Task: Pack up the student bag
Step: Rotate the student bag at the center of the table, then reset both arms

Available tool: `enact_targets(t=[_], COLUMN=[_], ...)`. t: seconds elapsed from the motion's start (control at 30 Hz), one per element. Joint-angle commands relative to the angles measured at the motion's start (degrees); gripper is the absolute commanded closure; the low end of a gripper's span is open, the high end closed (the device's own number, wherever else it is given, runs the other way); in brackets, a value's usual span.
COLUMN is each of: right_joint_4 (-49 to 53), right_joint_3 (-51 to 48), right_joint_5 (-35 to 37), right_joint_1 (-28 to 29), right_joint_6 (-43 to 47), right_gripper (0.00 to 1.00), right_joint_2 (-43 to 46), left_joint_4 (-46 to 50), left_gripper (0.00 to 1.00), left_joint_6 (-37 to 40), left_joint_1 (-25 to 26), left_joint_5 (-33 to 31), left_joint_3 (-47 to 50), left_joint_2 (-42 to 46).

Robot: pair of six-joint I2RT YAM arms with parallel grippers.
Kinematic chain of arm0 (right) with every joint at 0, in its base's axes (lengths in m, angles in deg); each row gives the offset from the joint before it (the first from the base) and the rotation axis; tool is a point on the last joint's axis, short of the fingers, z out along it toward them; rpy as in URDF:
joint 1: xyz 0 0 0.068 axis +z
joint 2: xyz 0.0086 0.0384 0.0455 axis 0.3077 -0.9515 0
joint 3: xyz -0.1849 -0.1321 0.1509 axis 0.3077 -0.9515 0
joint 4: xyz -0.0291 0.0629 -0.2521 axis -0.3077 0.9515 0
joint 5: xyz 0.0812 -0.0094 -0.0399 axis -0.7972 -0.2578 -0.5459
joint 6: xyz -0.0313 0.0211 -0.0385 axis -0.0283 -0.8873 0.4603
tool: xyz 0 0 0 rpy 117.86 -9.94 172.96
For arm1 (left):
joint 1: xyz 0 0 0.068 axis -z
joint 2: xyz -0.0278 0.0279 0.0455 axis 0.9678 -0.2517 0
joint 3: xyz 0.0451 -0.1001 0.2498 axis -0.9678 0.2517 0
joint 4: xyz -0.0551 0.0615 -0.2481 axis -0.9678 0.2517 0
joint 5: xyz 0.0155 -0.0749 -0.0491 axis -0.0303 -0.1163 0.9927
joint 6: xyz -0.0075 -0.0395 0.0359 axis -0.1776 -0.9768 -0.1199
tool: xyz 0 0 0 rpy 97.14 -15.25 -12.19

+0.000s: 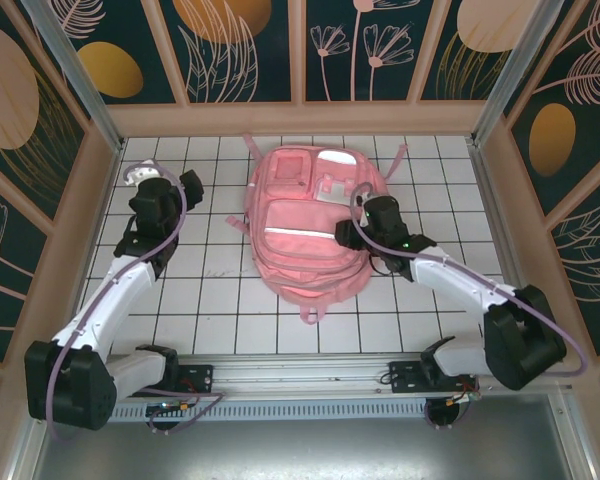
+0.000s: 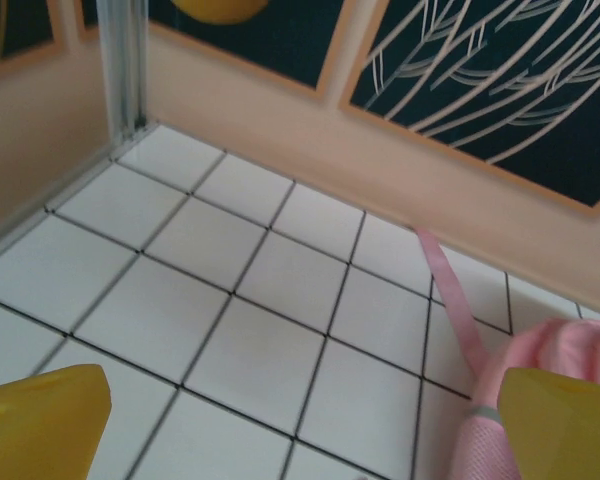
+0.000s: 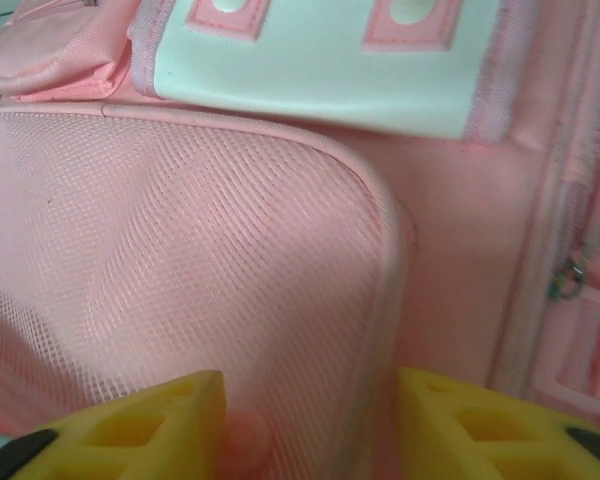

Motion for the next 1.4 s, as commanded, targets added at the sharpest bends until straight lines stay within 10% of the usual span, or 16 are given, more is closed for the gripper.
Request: enact_targets(t=[0.0,0.07,0.13,0.27,0.47,0.67,0.8,0.97,1.03,1.27,1.37], right_joint_4=[2.6,3.3,3.4,-0.5,-8.2,-26.9,-35.5,-48.5,-50.5,-58.0,-60.2], right_joint_3=[-2.9,-4.1,-4.3,-2.4,1.3,-5.2,-11.6,-21.8,-24.2,-29.1,-28.6], right_joint_5=[3.3,2.7,2.7,2.1,23.0,11.8,13.0,18.3,17.7,18.4,8.3], right_joint_1=[-0.3,-1.2,-1.6,-2.0,-2.7,-4.9,-7.4,-13.2,-17.5,-28.3,-32.1], right_joint_6=[1.2,1.4,1.4,1.9,5.7,32.5,31.2,26.4,23.8,17.8,18.4], right_gripper=[0.56,0.55,0.02,0.01,0.01,0.01,0.01,0.01,0.01,0.01,0.01], right_joint_2=[4.3,7.3,10.8,19.0,23.2,21.4,20.1,17.5,15.1,1.2,-2.7], left_joint_4=[-12.8,-16.6,-18.5,-20.6,-31.7,-47.8,-52.9,-83.4,-69.8,-67.5,-67.5], left_gripper=[0.01,0.01,0.01,0.01,0.01,0.01,0.01,0.01,0.01,0.01,0.01], left_joint_6=[9.4,11.4,11.4,8.7,10.5,14.1,18.6,19.6,22.8,20.5,20.5], left_joint_1=[-0.6,-1.2,-2.4,-5.3,-8.8,-9.7,-9.7,-9.8,-9.8,-10.0,-10.0], left_joint_5=[-4.5,-5.5,-4.8,-2.9,4.3,7.7,9.8,9.9,17.5,12.2,12.2], left_joint_3=[5.2,7.7,9.5,11.3,18.6,26.8,27.0,37.9,33.3,31.3,31.3], left_joint_2=[0.9,0.4,-0.8,-4.2,-9.9,-13.3,-15.3,-23.9,-21.2,-22.2,-22.2])
